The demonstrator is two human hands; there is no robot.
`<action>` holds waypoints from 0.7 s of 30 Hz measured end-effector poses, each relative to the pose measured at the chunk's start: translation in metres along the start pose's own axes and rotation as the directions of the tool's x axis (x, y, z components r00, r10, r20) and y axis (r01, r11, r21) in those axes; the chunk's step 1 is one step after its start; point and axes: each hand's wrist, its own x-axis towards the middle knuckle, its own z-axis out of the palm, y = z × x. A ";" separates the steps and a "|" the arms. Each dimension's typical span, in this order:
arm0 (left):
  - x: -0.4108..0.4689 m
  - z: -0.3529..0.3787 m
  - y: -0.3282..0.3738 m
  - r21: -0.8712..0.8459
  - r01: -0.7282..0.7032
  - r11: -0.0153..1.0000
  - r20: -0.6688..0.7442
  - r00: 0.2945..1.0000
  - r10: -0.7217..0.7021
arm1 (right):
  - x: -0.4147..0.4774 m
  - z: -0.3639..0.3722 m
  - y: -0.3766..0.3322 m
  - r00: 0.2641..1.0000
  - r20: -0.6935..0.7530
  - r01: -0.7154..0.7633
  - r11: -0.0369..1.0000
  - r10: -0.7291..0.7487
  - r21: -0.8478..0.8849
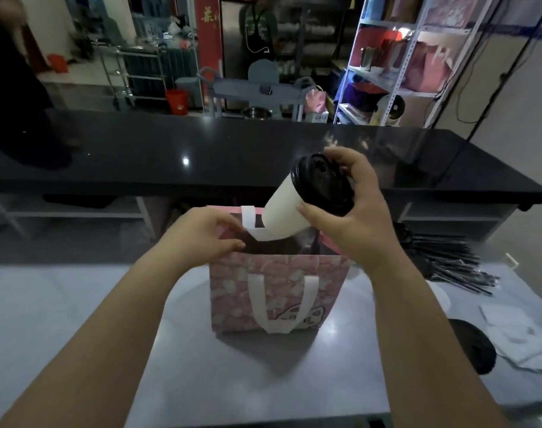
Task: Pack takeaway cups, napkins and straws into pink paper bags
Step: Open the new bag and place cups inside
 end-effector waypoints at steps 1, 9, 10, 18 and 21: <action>-0.001 0.001 0.000 -0.010 -0.021 1.000 0.027 0.999 0.021 | -0.001 0.003 0.000 0.998 0.053 -0.029 1.000 0.029 -0.009; -0.009 0.012 -0.013 0.274 -0.070 0.959 0.277 0.961 -0.009 | -0.017 0.030 0.018 0.958 0.272 0.013 0.931 0.093 -0.364; -0.011 0.016 -0.015 0.263 -0.074 0.962 0.294 0.956 -0.007 | -0.019 0.031 0.021 0.957 0.271 0.021 0.904 0.106 -0.428; -0.016 0.023 -0.012 0.116 -0.111 0.987 0.330 0.941 0.067 | -0.034 0.027 0.008 0.992 0.121 0.008 0.916 0.045 -0.402; -0.011 0.021 -0.013 0.118 -0.114 0.986 0.353 0.933 0.066 | -0.037 0.038 0.006 0.922 0.352 -0.002 0.912 0.161 -0.410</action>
